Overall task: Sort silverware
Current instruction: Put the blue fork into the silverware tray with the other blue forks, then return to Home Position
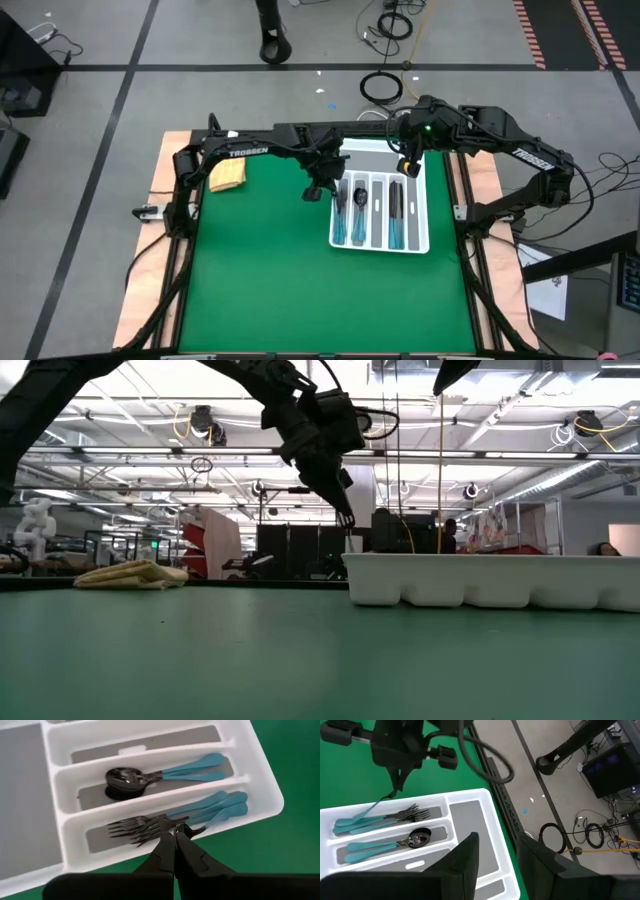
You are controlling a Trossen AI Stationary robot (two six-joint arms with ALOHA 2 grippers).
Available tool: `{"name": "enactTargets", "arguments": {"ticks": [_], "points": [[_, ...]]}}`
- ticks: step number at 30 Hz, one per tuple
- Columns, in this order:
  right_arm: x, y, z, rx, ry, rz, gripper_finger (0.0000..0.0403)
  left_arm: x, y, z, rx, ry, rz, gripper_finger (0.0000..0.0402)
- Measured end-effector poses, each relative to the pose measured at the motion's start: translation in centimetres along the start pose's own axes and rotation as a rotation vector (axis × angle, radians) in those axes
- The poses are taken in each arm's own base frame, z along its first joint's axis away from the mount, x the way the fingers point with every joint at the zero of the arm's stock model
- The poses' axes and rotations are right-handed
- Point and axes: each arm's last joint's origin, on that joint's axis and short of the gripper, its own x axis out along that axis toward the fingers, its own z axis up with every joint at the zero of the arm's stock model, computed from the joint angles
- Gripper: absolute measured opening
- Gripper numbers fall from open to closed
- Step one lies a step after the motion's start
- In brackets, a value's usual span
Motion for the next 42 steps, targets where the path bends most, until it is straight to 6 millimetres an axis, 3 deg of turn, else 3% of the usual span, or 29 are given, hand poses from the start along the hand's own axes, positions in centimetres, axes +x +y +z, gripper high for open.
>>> {"name": "enactTargets", "arguments": {"ticks": [10,19,26,30,34,37,42], "points": [[0.0,0.0,0.0,-0.001,0.001,0.004,0.0118,2.0,-0.5,0.3,0.023,0.015,-0.015,0.0005],[0.0,0.1,-0.2,-0.009,0.023,0.014,0.0118,2.1,0.0,0.2,0.113,0.079,0.110,0.0074],[0.0,0.1,-0.3,-0.018,0.033,0.016,0.0118,2.1,0.0,0.3,0.116,0.076,0.112,0.0121],[0.0,0.1,-0.3,-0.026,0.024,0.014,0.0118,1.5,0.0,1.1,0.042,0.098,0.233,0.0135],[-1.2,0.0,-0.3,-0.043,-0.065,0.132,0.0118,-2.9,-0.5,3.8,-0.033,-0.019,0.339,0.0136],[-3.9,-0.3,-1.0,-0.053,-0.223,0.280,0.0118,-8.5,-1.8,5.5,-0.090,-0.169,0.410,0.0136],[-9.3,-1.7,-3.9,-0.005,-0.417,0.330,0.0118,-19.5,-5.5,5.2,-0.056,-0.412,0.500,0.0136]]}}
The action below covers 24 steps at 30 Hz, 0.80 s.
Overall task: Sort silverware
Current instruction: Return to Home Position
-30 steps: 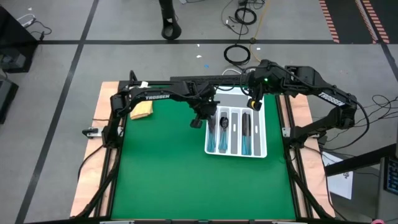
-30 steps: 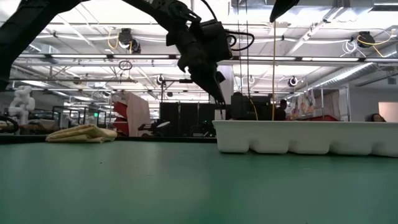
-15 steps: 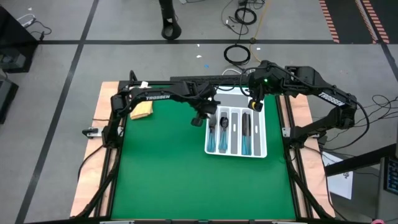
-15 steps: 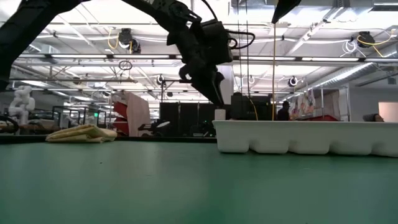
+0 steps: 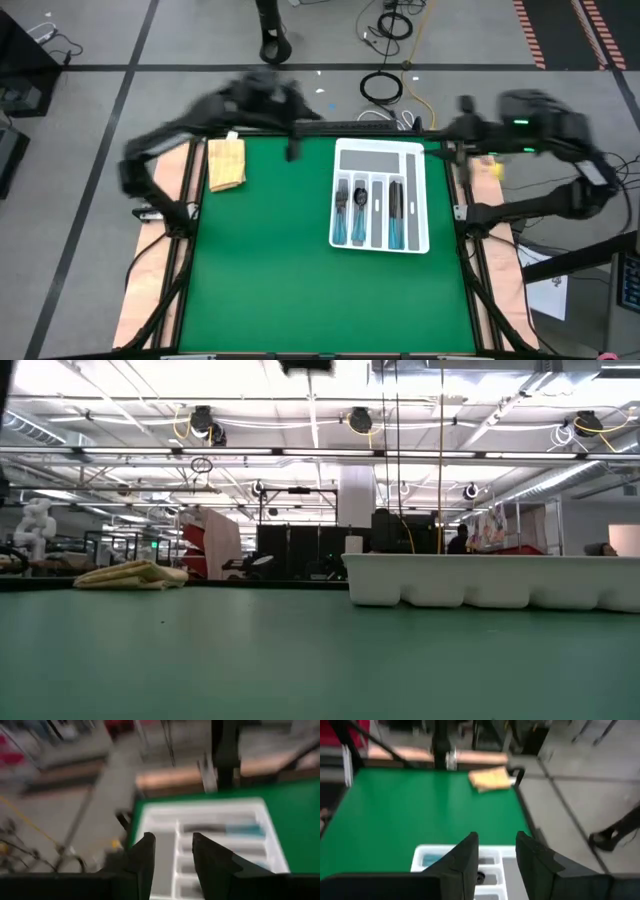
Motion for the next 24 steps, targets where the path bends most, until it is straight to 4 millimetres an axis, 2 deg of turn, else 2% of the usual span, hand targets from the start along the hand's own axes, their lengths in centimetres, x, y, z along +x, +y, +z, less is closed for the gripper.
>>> {"name": "enactTargets", "arguments": {"ticks": [2,5,8,10,13,15,18,22,24], "points": [[-2.7,0.3,-0.7,0.009,-0.071,-0.014,0.0118,-4.5,0.5,0.9,-0.012,-0.096,0.054,0.0136],[-5.9,0.7,-1.9,-0.003,-0.221,-0.041,0.0118,-10.6,0.5,0.6,-0.040,-0.190,0.128,0.0136],[-8.1,1.0,-3.5,-0.020,-0.386,-0.106,0.0118,-15.0,-0.5,-0.6,-0.050,-0.249,0.183,0.0136],[-8.4,1.1,-5.0,0.058,-0.450,-0.163,0.0118,-16.8,-1.6,-2.1,-0.059,-0.274,0.193,0.0136],[-7.1,1.5,-7.7,0.113,-0.484,-0.158,0.0119,-17.8,-3.3,-5.0,-0.107,-0.300,0.193,0.0136],[-5.1,1.9,-9.8,0.105,-0.466,-0.107,0.0119,-17.9,-4.3,-7.0,-0.164,-0.362,0.200,0.0136],[-1.6,2.6,-11.5,0.101,-0.562,0.080,0.0119,-17.8,-5.8,-10.1,-0.240,-0.468,0.202,0.0136],[2.7,3.6,-13.6,0.084,-0.653,0.389,0.0119,-16.6,-7.6,-14.4,-0.328,-0.541,0.166,0.0136],[4.7,3.8,-14.9,0.159,-0.648,0.421,0.0119,-15.9,-8.4,-16.5,-0.381,-0.556,0.123,0.0136]]}}
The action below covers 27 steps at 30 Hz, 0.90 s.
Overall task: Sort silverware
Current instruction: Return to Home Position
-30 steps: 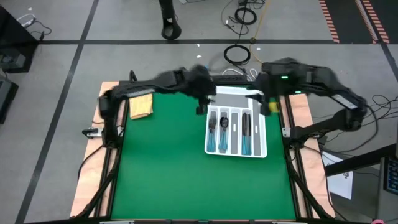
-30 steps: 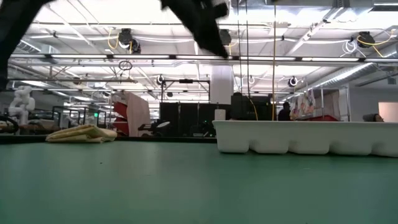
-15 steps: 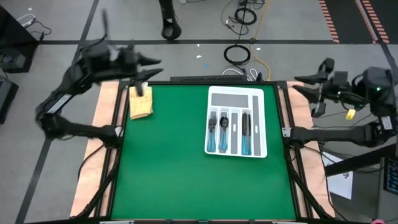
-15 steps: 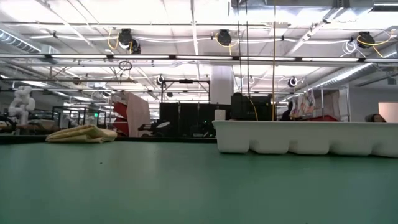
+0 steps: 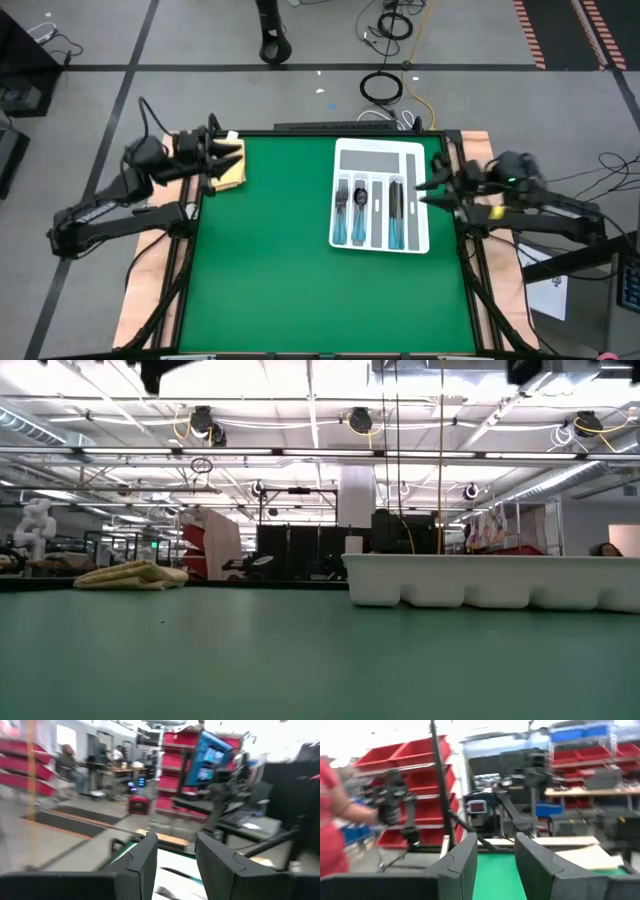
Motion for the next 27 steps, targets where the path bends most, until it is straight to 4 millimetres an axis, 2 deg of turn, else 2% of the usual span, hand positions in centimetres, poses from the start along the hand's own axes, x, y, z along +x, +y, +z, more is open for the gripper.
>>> {"name": "enactTargets", "arguments": {"ticks": [4,11,17,22,25,27], "points": [[0.7,-1.0,-3.2,0.039,-0.055,-0.008,0.0119,-1.0,-0.2,-3.3,-0.097,-0.048,-0.096,0.0136],[0.2,-1.1,-6.3,0.036,-0.138,0.063,0.0119,-3.2,-0.4,-8.5,-0.180,-0.057,-0.128,0.0136],[-1.1,-0.8,-8.5,0.054,-0.177,0.091,0.0118,-4.8,-0.3,-11.5,-0.226,-0.116,-0.140,0.0136],[-2.4,-0.1,-9.5,0.018,-0.220,0.134,0.0118,-4.6,-0.2,-12.5,-0.250,-0.064,-0.136,0.0136],[-2.7,-0.2,-11.7,0.034,-0.194,0.130,0.0118,-4.6,-0.2,-12.9,-0.243,-0.026,-0.125,0.0136],[-2.8,-0.2,-12.4,0.040,-0.183,0.098,0.0118,-4.6,-0.2,-13.1,-0.237,-0.011,-0.125,0.0136]]}}
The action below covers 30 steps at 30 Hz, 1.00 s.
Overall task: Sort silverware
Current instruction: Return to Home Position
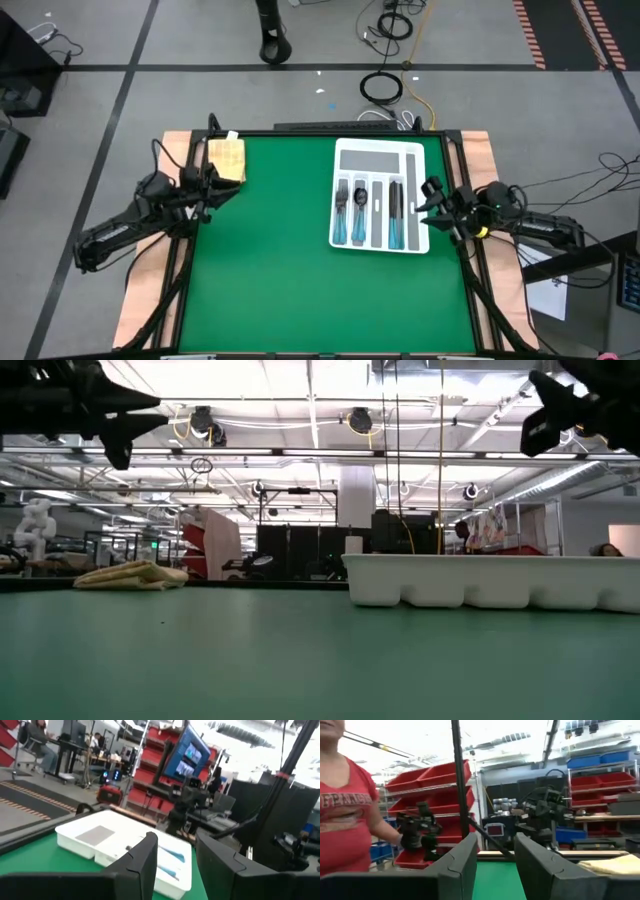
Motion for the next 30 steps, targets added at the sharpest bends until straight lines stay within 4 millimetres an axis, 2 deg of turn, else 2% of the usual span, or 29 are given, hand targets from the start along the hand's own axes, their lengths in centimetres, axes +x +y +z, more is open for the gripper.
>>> {"name": "enactTargets", "arguments": {"ticks": [4,9,16,24,30], "points": [[0.0,0.0,-0.3,-0.003,0.024,-0.033,0.0118,0.3,0.4,-1.3,-0.002,0.046,-0.007,0.0136],[0.0,-0.1,-0.7,0.009,0.057,-0.041,0.0118,0.9,1.3,-4.0,-0.060,0.036,-0.050,0.0136],[0.0,-0.1,-0.7,-0.034,0.052,-0.054,0.0118,1.0,0.8,-4.3,-0.007,0.039,-0.055,0.0136],[0.0,-0.2,-1.1,-0.025,0.091,-0.063,0.0118,1.1,0.6,-4.2,-0.083,0.029,-0.053,0.0136],[-0.1,-0.2,-1.2,-0.018,0.104,-0.066,0.0118,1.1,0.6,-4.2,-0.079,0.030,-0.057,0.0136]]}}
